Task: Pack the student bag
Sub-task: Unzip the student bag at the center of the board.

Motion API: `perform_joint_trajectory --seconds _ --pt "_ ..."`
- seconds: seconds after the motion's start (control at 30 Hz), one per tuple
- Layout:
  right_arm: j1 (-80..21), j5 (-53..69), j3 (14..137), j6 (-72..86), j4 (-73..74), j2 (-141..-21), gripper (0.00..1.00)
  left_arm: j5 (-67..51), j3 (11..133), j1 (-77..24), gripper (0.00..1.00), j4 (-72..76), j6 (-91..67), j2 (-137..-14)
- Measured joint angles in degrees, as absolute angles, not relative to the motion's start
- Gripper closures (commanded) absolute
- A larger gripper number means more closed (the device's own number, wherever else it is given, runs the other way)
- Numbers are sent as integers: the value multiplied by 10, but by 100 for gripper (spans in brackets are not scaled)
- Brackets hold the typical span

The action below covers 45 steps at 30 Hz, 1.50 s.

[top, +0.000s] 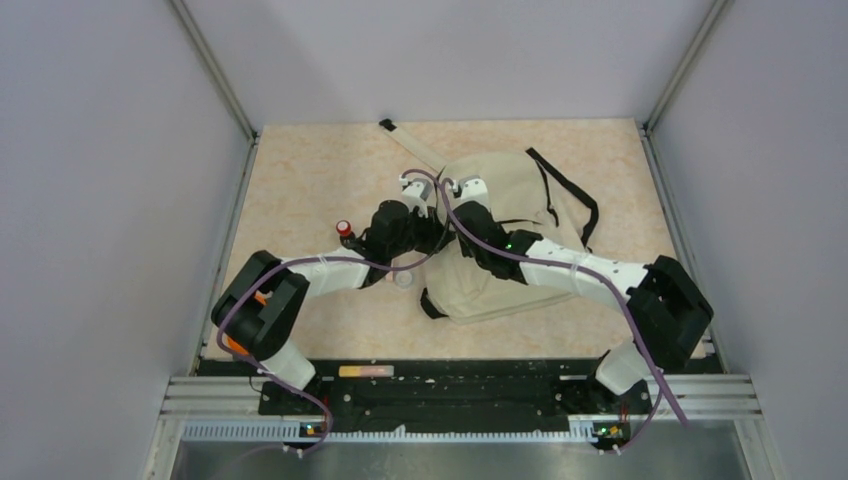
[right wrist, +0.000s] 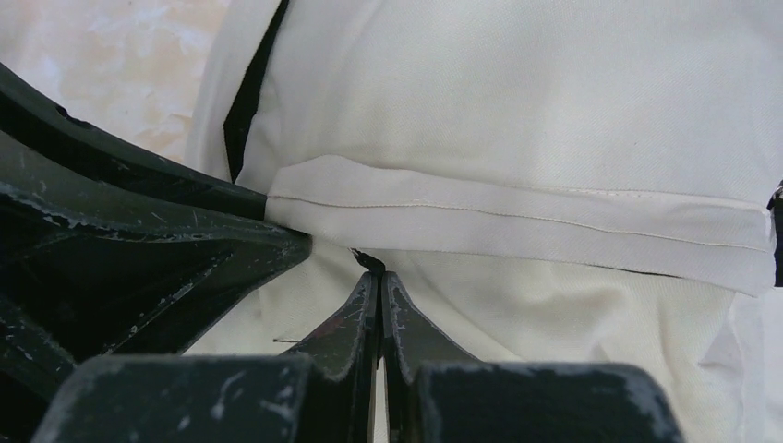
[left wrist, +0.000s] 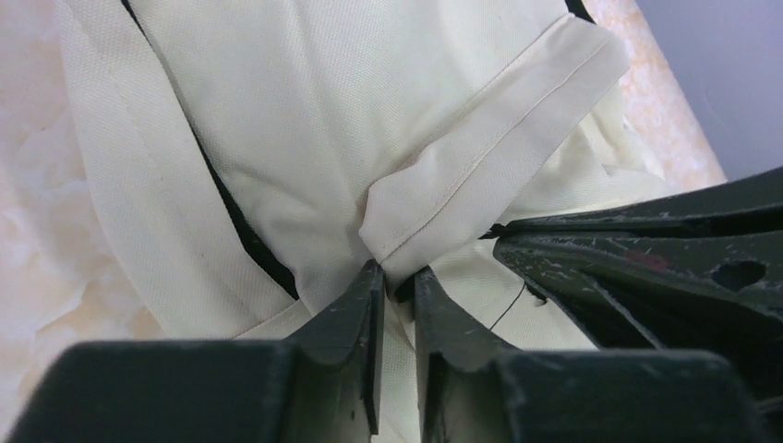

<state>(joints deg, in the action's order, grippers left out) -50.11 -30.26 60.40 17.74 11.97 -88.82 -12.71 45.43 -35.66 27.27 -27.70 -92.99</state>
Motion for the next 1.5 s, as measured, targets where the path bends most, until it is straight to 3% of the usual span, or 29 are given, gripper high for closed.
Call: perform_joint_trajectory --seconds 0.1,0.6,1.0,1.5 --pt "-501 -308 604 171 121 -885 100 -125 455 -359 100 274 -277 -932" --pt "-482 -375 590 126 129 -859 100 -110 455 -365 100 265 -266 -921" --pt "-333 -362 513 111 126 -771 100 -89 429 -371 100 246 -238 -868" --pt "-211 -316 456 95 94 -780 100 -71 396 -371 100 221 -219 -825"
